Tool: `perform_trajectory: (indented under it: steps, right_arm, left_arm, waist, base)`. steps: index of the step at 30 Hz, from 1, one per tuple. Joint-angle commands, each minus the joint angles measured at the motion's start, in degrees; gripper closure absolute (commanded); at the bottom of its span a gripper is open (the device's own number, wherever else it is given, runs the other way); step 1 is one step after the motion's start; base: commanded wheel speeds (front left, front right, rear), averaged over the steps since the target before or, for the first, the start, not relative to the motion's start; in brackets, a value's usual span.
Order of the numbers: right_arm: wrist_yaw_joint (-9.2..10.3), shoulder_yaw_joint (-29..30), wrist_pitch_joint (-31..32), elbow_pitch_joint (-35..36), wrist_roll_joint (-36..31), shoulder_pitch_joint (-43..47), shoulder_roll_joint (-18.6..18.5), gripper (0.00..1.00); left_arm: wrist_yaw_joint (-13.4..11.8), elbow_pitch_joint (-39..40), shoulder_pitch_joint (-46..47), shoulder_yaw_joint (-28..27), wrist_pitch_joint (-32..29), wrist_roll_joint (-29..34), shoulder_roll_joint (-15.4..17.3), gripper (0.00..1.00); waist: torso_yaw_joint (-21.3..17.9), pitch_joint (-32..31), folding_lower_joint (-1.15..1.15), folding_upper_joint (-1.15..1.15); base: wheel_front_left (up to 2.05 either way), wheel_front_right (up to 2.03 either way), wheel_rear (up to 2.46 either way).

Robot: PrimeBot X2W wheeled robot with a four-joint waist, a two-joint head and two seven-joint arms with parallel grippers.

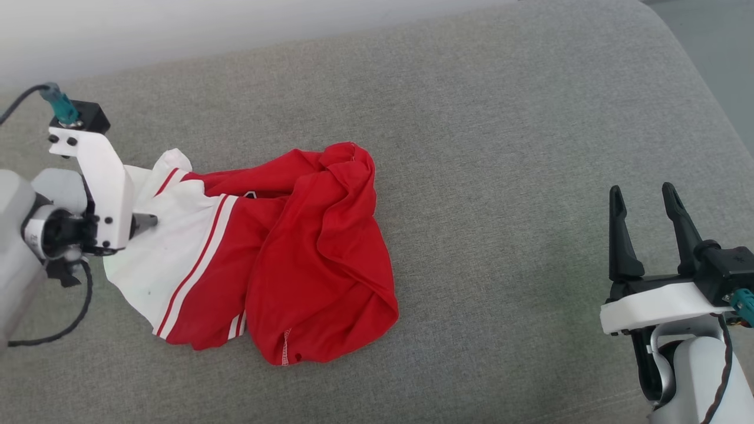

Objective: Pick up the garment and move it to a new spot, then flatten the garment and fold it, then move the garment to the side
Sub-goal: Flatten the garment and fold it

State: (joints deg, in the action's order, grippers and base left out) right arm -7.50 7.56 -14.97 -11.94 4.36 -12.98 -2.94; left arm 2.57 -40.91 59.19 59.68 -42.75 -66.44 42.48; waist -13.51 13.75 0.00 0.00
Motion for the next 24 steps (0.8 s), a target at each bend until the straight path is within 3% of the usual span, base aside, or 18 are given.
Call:
perform_trajectory:
  steps: [1,5,6,7,8,9,24]
  right_arm:
    - [0.02,0.03,-0.27,0.1,-0.35,-0.65,0.02,0.0]
    - [0.02,0.06,-0.27,0.05,-0.38,-0.85,0.02,0.0]
    - [0.02,0.08,-0.27,0.06,-0.42,-1.0,0.01,0.0]
    - [0.02,0.08,-0.27,0.06,-0.42,-1.0,0.01,0.0]
    - [0.02,0.11,-0.27,0.11,-0.49,-1.15,0.01,0.0]
    - [0.02,0.18,-0.27,0.15,-0.59,-1.23,0.02,0.0]
    - [0.02,1.18,-0.25,-0.12,-1.39,-0.4,0.02,0.0]
  left_arm:
    - [0.28,-0.62,-1.08,0.27,0.61,0.7,-0.5,0.0]
    - [0.87,-2.29,-1.72,0.6,1.08,0.48,-1.83,0.0]
    - [0.88,-2.75,-1.81,0.57,1.03,0.18,-2.1,0.07]
    - [0.88,-2.75,-1.81,0.57,1.03,0.18,-2.1,0.07]
    - [1.37,-2.88,-1.75,0.71,0.87,0.05,-2.41,0.86]
    - [1.49,-3.27,-1.73,0.57,0.5,-0.52,-2.67,1.0]
    - [2.0,1.03,2.31,-1.66,-3.79,-4.37,-4.51,1.0]
  waist:
    - [0.15,0.18,0.0,0.0]
    - [0.38,0.57,0.0,0.0]
    - [0.45,0.65,0.0,0.0]
    - [0.45,0.65,0.0,0.0]
    - [0.52,0.71,0.0,0.0]
    - [0.61,0.73,0.0,0.0]
    - [2.69,-0.64,0.0,0.0]
  base:
    - [0.0,0.0,0.0]
    - [0.0,0.0,0.0]
    - [0.0,0.0,0.0]
    - [0.0,0.0,0.0]
    - [0.0,0.0,0.0]
    - [0.0,0.0,0.0]
    - [0.0,0.0,0.0]
